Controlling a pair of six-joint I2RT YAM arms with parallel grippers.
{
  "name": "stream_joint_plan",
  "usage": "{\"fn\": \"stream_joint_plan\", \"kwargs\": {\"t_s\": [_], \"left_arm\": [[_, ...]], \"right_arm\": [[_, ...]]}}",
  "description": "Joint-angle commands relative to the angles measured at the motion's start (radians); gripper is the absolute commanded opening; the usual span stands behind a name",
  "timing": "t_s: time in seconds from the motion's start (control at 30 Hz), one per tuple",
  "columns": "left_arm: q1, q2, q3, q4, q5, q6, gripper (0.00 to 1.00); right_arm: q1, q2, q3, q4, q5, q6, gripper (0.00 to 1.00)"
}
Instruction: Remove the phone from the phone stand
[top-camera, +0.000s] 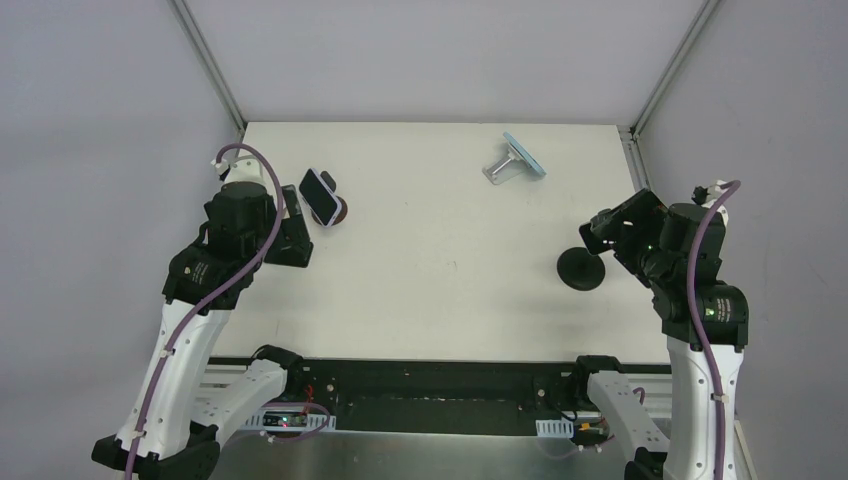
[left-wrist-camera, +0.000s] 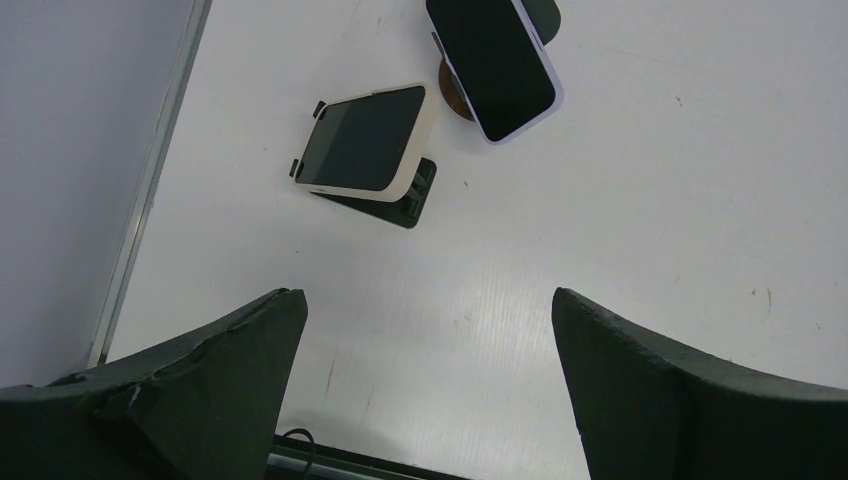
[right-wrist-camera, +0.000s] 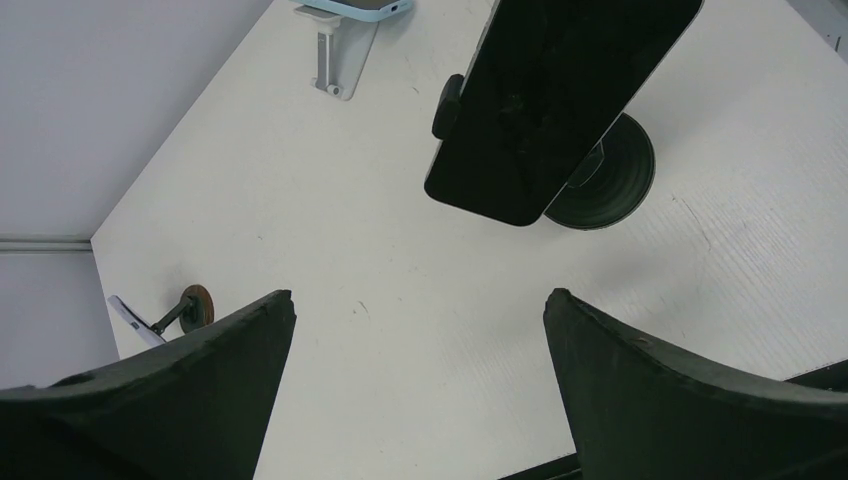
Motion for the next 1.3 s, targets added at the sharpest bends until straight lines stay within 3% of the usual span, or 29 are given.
{"fn": "stream_joint_plan", "kwargs": {"t_s": [0.0, 0.5, 0.9, 1.1, 1.27], "left_arm": [[0.005, -0.009, -0.005, 0.019, -0.045, 0.006, 1.0], [0.005, -0.003, -0.039, 0.058, -0.051, 0.055, 1.0], [0.005, -0.014, -0.145, 0.142, -0.017, 0.097, 1.0], [0.005, -0.031, -0.191, 0.175, -0.016, 0.09, 1.0], [0.005, -0.054, -0.239, 0.203, -0.02, 0.089, 1.0]], "right_arm": [[-0.006, -0.006, -0.009, 0.005, 0.023, 0.035, 0.99], [-0.006, 0.061, 0.065, -0.082, 0.089, 0.131, 0.99], [-0.249, 0.221, 0.186, -0.163, -0.033, 0.156, 0.99], [-0.359, 0.233, 0.118, -0.063, -0.092, 0.191, 0.99], [-0.38, 0.247, 0.063, 0.054, -0.107, 0.207, 0.99]]}}
